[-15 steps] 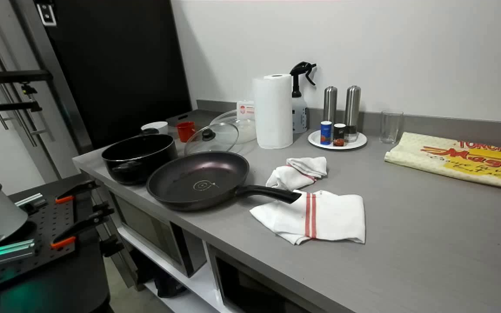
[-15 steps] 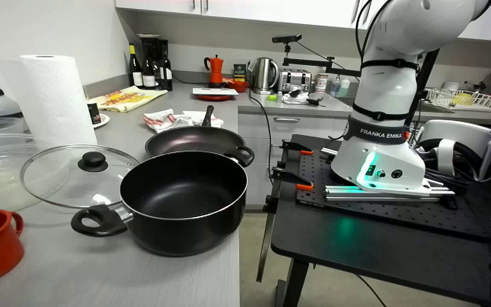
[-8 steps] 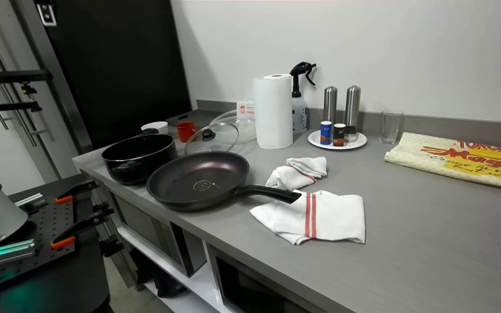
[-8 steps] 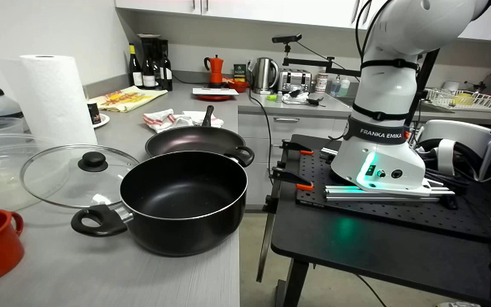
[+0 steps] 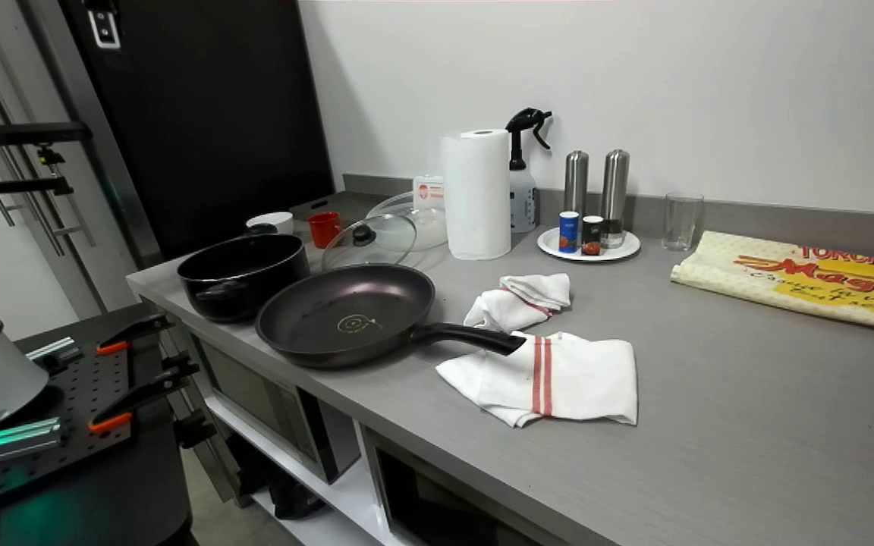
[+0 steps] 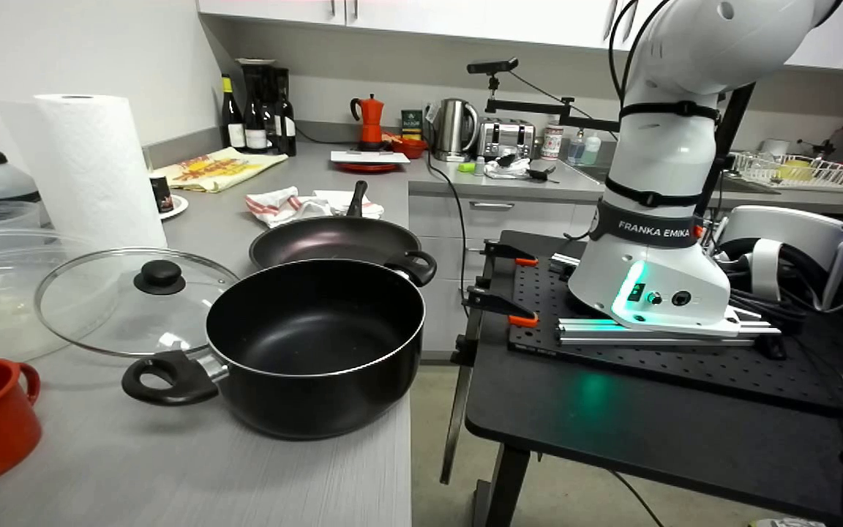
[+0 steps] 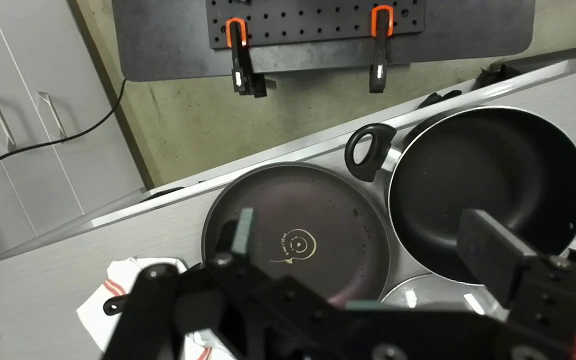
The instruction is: Use the towel to clean the pan
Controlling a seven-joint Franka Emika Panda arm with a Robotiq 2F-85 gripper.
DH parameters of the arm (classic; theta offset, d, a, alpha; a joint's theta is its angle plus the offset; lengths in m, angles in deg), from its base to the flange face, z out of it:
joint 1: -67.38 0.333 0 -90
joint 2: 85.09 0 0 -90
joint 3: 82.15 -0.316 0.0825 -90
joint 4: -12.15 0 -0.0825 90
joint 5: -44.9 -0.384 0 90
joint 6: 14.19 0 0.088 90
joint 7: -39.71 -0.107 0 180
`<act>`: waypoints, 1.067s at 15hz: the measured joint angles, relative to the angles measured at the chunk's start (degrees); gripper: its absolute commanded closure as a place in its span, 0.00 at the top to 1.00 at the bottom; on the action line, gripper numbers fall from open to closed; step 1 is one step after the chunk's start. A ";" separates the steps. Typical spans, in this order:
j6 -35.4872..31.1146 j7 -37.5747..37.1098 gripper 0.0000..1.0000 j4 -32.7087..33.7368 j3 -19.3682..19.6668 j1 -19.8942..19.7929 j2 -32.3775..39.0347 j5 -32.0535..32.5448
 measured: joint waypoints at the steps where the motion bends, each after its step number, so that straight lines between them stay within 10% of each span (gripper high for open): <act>1: -0.70 0.65 1.00 1.05 1.21 -0.59 2.02 0.48; 16: -2.85 23.30 1.00 36.99 17.08 -7.30 52.07 2.58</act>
